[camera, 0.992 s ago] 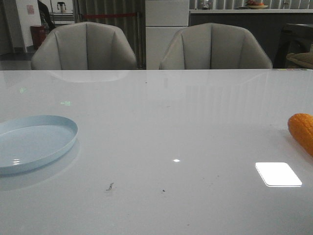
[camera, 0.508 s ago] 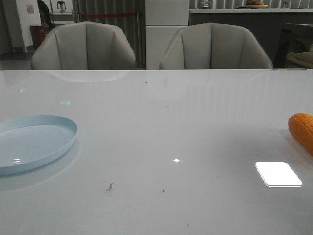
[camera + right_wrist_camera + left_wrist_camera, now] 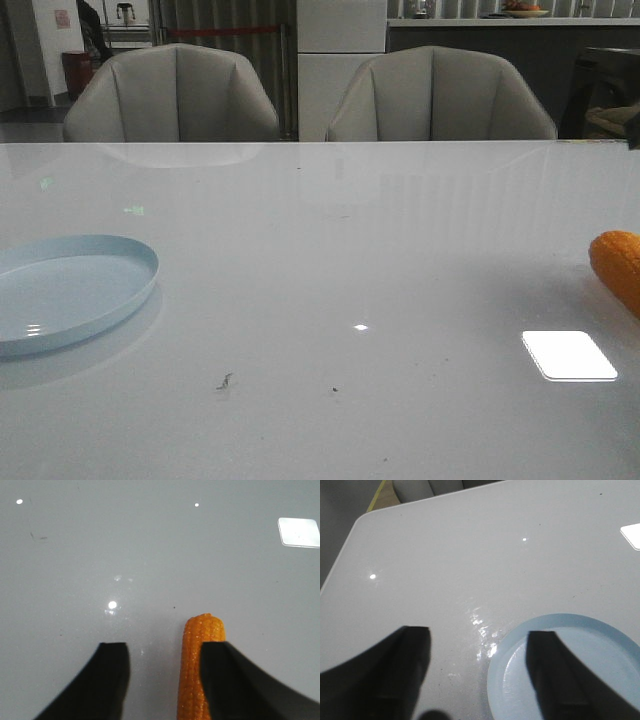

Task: Place corn on plate with both arms
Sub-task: 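Lower the left gripper toward the rim of the light blue plate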

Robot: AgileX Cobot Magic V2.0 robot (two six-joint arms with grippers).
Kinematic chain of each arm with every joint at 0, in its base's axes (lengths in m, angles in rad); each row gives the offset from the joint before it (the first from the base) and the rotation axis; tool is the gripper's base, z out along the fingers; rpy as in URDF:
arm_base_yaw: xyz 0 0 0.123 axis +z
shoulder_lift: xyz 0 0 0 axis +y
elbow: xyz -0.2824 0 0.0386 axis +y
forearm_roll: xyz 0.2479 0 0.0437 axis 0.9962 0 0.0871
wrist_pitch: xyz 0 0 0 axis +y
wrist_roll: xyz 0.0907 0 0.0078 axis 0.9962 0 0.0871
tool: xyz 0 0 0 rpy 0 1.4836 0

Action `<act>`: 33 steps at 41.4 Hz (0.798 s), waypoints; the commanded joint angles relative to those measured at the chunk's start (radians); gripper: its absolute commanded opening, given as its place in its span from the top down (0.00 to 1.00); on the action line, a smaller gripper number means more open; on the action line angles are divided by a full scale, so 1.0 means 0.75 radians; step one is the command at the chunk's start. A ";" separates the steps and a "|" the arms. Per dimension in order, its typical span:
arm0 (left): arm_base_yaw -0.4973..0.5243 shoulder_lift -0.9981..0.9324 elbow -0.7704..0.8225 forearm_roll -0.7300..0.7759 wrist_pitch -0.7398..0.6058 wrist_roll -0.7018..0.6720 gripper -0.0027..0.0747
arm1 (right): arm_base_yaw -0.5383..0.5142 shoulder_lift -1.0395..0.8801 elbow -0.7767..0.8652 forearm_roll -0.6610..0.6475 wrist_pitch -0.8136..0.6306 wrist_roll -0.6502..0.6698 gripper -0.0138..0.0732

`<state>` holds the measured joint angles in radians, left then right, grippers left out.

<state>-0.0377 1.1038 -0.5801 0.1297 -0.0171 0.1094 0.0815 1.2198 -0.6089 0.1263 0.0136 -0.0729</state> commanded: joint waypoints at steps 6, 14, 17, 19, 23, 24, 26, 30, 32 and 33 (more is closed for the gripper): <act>-0.008 0.099 -0.048 -0.072 -0.160 -0.011 0.15 | -0.011 -0.003 -0.051 -0.014 -0.144 -0.005 0.15; 0.042 0.292 -0.099 -0.392 -0.060 -0.011 0.15 | -0.011 0.003 -0.087 0.038 0.046 -0.005 0.15; 0.070 0.365 -0.166 -0.428 0.056 -0.011 0.15 | -0.011 0.004 -0.114 0.051 0.155 -0.005 0.15; 0.084 0.411 -0.216 -0.428 0.130 -0.011 0.15 | -0.011 0.004 -0.133 0.063 0.204 -0.005 0.15; 0.099 0.520 -0.347 -0.425 0.312 -0.011 0.15 | -0.012 0.006 -0.173 0.092 0.283 0.004 0.15; 0.098 0.555 -0.392 -0.425 0.372 -0.011 0.16 | -0.012 0.007 -0.181 0.096 0.298 0.007 0.15; 0.098 0.609 -0.463 -0.425 0.458 -0.011 0.19 | -0.012 0.014 -0.197 0.097 0.324 0.013 0.15; 0.098 0.729 -0.628 -0.425 0.625 -0.011 0.23 | -0.012 0.028 -0.225 0.097 0.378 0.013 0.15; 0.098 0.777 -0.695 -0.425 0.683 -0.011 0.26 | -0.012 0.035 -0.234 0.095 0.397 0.013 0.15; 0.098 0.800 -0.727 -0.425 0.708 -0.011 0.27 | -0.012 0.037 -0.239 0.095 0.406 0.013 0.15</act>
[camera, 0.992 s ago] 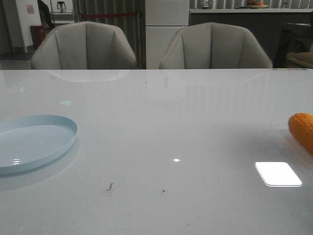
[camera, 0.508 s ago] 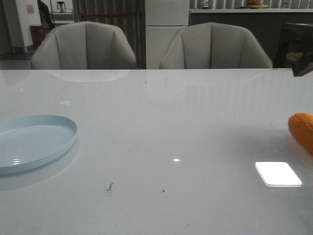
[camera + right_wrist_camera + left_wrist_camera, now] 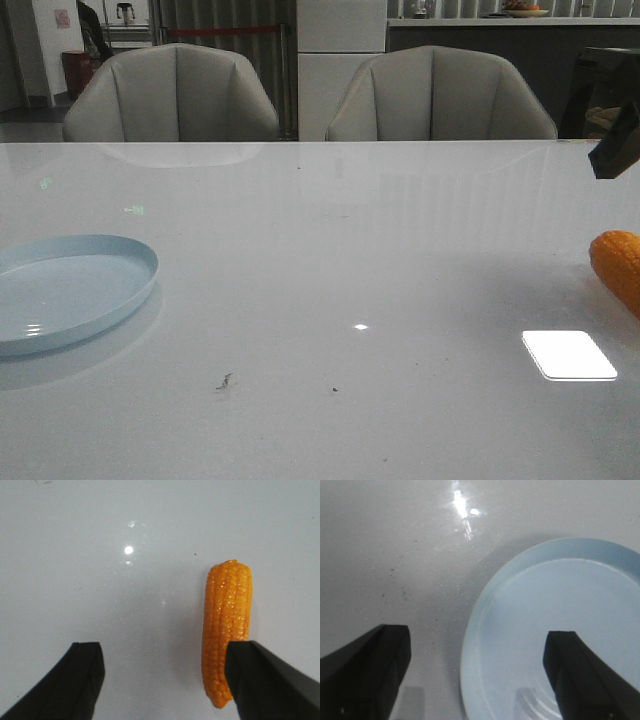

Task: Place corn on plate with both arms
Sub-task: 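Lower the left gripper toward the rim of the light blue plate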

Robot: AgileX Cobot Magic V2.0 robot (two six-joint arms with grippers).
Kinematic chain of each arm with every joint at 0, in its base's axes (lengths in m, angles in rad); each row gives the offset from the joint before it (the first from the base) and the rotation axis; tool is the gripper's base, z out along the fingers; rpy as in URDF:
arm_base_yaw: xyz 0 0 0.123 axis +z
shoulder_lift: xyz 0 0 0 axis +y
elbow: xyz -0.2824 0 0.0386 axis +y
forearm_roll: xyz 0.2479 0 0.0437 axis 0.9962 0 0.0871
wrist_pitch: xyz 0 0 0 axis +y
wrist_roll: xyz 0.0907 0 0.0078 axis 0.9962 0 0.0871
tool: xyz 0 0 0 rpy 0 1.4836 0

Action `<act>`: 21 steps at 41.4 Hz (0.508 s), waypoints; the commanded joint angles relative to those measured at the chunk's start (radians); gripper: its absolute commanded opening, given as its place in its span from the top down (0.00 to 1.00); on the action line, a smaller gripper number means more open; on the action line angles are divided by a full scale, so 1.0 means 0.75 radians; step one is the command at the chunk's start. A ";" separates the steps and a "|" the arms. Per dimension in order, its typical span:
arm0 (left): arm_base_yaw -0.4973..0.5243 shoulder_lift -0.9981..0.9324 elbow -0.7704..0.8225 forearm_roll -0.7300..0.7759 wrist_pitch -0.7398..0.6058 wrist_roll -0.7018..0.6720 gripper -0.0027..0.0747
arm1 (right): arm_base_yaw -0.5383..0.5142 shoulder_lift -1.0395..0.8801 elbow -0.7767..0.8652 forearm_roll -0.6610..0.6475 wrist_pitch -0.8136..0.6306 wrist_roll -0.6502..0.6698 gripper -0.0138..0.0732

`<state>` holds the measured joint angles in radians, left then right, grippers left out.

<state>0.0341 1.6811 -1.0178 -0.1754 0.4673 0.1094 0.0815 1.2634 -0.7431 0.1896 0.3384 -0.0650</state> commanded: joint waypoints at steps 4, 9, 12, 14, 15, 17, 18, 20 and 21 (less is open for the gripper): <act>0.003 0.120 -0.262 -0.006 0.170 -0.011 0.29 | -0.012 -0.017 -0.064 0.011 -0.020 0.003 0.15; 0.003 0.207 -0.376 0.001 0.278 -0.011 0.29 | -0.012 -0.017 -0.064 0.011 -0.020 0.003 0.15; 0.003 0.235 -0.409 0.004 0.308 -0.011 0.29 | -0.012 -0.017 -0.064 0.011 -0.020 0.003 0.15; 0.003 0.251 -0.416 0.007 0.316 -0.011 0.29 | -0.012 -0.017 -0.064 0.011 -0.020 0.003 0.15; 0.003 0.260 -0.421 0.007 0.320 -0.011 0.29 | -0.012 -0.017 -0.064 0.011 -0.020 0.003 0.15; 0.003 0.265 -0.421 0.009 0.322 -0.011 0.29 | -0.012 -0.017 -0.064 0.011 -0.020 0.003 0.15; 0.003 0.268 -0.421 0.009 0.322 -0.011 0.29 | -0.012 -0.017 -0.064 0.011 -0.020 0.003 0.15; 0.003 0.268 -0.421 0.009 0.322 -0.011 0.29 | -0.012 -0.017 -0.064 0.011 -0.020 0.003 0.15; 0.003 0.270 -0.421 0.009 0.322 -0.011 0.29 | -0.012 -0.017 -0.064 0.011 -0.020 0.003 0.15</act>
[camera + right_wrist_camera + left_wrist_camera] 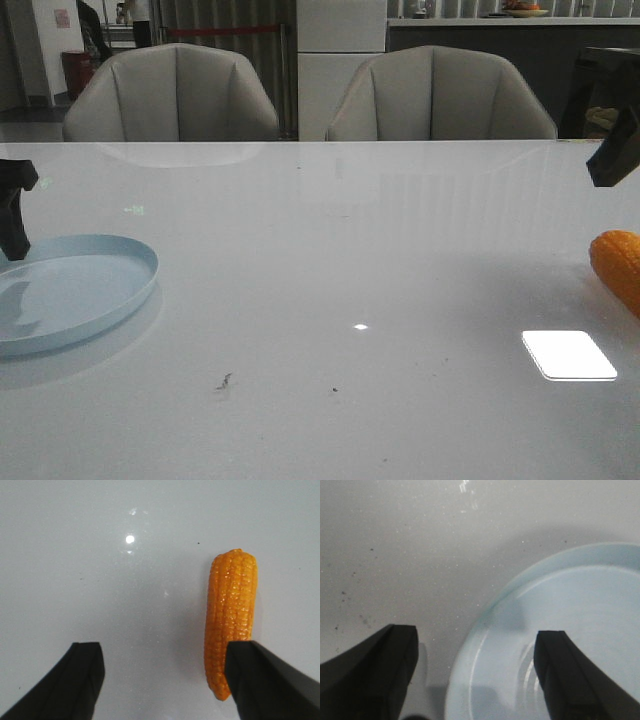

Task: Place corn on plate with both arms
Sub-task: 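Lower the left gripper toward the rim of the light blue plate, then grip the plate rim with the left gripper and slide it toward table center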

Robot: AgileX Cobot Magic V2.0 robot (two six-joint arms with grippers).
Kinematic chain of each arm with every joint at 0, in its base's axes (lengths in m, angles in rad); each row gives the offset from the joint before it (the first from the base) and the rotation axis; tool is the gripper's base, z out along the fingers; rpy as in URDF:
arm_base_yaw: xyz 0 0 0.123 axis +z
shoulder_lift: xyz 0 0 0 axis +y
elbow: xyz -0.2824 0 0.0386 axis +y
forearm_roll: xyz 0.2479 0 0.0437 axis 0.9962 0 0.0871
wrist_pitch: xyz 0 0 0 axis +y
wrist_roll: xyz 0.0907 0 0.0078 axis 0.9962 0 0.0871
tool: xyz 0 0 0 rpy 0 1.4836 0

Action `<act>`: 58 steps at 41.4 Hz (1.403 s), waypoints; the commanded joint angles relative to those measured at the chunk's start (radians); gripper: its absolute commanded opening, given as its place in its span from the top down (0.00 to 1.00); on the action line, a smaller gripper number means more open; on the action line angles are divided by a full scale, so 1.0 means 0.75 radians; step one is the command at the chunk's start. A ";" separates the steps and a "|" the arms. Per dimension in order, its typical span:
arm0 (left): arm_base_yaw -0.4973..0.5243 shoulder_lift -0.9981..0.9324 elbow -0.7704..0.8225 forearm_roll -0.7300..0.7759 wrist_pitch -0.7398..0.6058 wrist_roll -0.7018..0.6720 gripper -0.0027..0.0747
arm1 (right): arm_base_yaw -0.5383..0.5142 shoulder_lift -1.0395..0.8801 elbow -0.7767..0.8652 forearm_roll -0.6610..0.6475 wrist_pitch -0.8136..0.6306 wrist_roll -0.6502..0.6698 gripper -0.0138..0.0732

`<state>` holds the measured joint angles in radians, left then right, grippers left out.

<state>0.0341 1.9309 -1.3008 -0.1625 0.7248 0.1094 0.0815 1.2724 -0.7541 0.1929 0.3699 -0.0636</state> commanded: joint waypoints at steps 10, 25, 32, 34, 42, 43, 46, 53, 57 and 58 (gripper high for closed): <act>0.003 -0.028 -0.044 -0.008 -0.023 -0.011 0.29 | -0.012 -0.029 -0.049 0.007 -0.063 0.001 0.15; 0.003 0.023 -0.044 -0.008 -0.006 -0.011 0.33 | -0.012 -0.029 -0.049 0.007 -0.063 0.001 0.15; 0.003 0.041 -0.044 -0.008 0.025 -0.011 0.64 | -0.012 -0.029 -0.049 0.007 -0.063 0.001 0.15; 0.003 0.041 -0.044 -0.008 0.031 -0.011 0.74 | -0.012 -0.029 -0.049 0.007 -0.063 0.001 0.15; 0.003 0.041 -0.068 -0.012 0.083 -0.009 0.84 | -0.012 -0.029 -0.049 0.007 -0.063 0.001 0.15; 0.003 0.041 -0.082 -0.015 0.102 -0.009 0.85 | -0.012 -0.029 -0.049 0.007 -0.063 0.001 0.15; 0.003 0.023 -0.118 -0.040 0.132 -0.005 0.85 | -0.012 -0.029 -0.049 0.007 -0.063 0.001 0.15; -0.013 -0.032 -0.238 -0.143 0.156 0.007 0.85 | -0.012 -0.029 -0.048 0.007 -0.063 0.001 0.15; -0.043 -0.050 -0.310 -0.216 0.190 0.025 0.85 | -0.012 -0.029 -0.048 0.007 -0.062 0.001 0.15; -0.053 -0.050 -0.337 -0.244 0.203 0.027 0.85 | -0.012 -0.029 -0.048 0.007 -0.062 0.001 0.15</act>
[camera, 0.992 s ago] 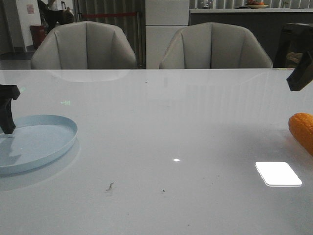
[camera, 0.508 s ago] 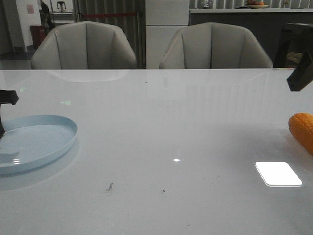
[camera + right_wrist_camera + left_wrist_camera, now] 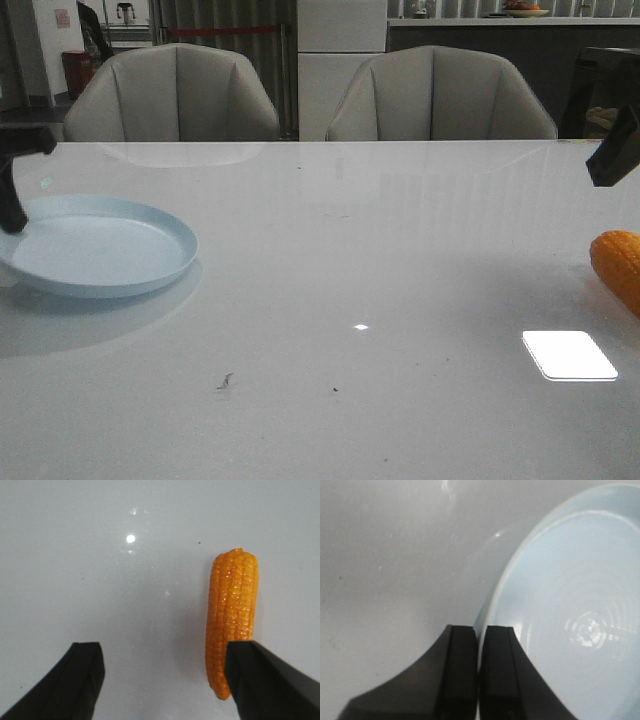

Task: Place corn on plate with both arms
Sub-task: 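Grip the plate rim with the left gripper and slide it toward table center, then open the left gripper and lift it away from the plate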

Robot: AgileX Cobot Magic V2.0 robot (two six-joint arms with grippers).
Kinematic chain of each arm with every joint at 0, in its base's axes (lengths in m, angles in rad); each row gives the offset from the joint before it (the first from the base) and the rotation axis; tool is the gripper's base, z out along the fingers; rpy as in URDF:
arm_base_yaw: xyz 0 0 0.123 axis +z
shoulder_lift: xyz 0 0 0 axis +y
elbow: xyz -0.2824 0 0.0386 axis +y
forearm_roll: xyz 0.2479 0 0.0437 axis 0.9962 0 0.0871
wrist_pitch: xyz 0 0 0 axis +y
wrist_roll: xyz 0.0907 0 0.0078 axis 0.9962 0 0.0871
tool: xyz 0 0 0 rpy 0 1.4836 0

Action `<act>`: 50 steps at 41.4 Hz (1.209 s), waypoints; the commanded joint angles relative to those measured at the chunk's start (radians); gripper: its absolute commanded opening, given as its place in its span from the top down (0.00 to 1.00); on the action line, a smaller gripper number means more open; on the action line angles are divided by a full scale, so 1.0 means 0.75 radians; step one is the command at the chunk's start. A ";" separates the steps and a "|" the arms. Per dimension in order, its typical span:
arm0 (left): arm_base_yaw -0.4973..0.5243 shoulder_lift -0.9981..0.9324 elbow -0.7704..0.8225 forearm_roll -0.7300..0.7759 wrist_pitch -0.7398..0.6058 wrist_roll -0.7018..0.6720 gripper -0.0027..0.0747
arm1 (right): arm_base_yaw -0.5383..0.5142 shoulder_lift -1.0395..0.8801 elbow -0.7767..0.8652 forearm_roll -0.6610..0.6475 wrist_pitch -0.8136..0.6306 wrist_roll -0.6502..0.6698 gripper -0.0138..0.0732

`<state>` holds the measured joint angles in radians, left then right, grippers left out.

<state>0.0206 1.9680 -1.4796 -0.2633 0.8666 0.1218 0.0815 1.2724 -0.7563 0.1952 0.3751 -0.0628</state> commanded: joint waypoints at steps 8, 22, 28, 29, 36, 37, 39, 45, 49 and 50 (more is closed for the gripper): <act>-0.160 -0.100 -0.225 -0.273 0.055 0.020 0.85 | -0.012 -0.029 -0.045 0.003 -0.065 0.000 0.15; -0.438 -0.053 -0.257 -0.299 0.035 0.006 0.85 | -0.012 -0.029 -0.045 0.003 -0.061 0.000 0.15; -0.515 0.025 -0.257 -0.296 0.069 0.004 0.85 | -0.012 -0.029 -0.045 0.003 -0.057 0.000 0.15; -0.523 0.042 -0.257 -0.290 0.076 0.004 0.85 | -0.012 -0.029 -0.045 0.003 -0.053 0.000 0.15; -0.542 0.120 -0.257 -0.270 0.086 0.004 0.85 | -0.012 -0.029 -0.045 0.003 -0.030 -0.002 0.15; -0.542 0.128 -0.257 -0.267 0.089 0.004 0.85 | -0.012 -0.029 -0.045 0.003 -0.030 -0.002 0.15; -0.542 0.140 -0.257 -0.253 0.097 0.004 0.85 | -0.012 -0.029 -0.045 0.003 -0.030 -0.002 0.15; -0.542 0.155 -0.257 -0.235 0.105 0.020 0.85 | -0.012 -0.029 -0.045 0.003 -0.036 -0.002 0.15; -0.542 0.155 -0.257 -0.231 0.106 0.033 0.77 | -0.012 -0.029 -0.045 0.003 -0.042 -0.002 0.15; -0.542 0.155 -0.257 -0.227 0.106 0.044 0.73 | -0.012 -0.029 -0.045 0.003 -0.044 -0.002 0.15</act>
<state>-0.3799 2.1418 -1.6422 -0.4130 0.9485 0.1418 0.0815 1.2724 -0.7563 0.1952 0.3993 -0.0628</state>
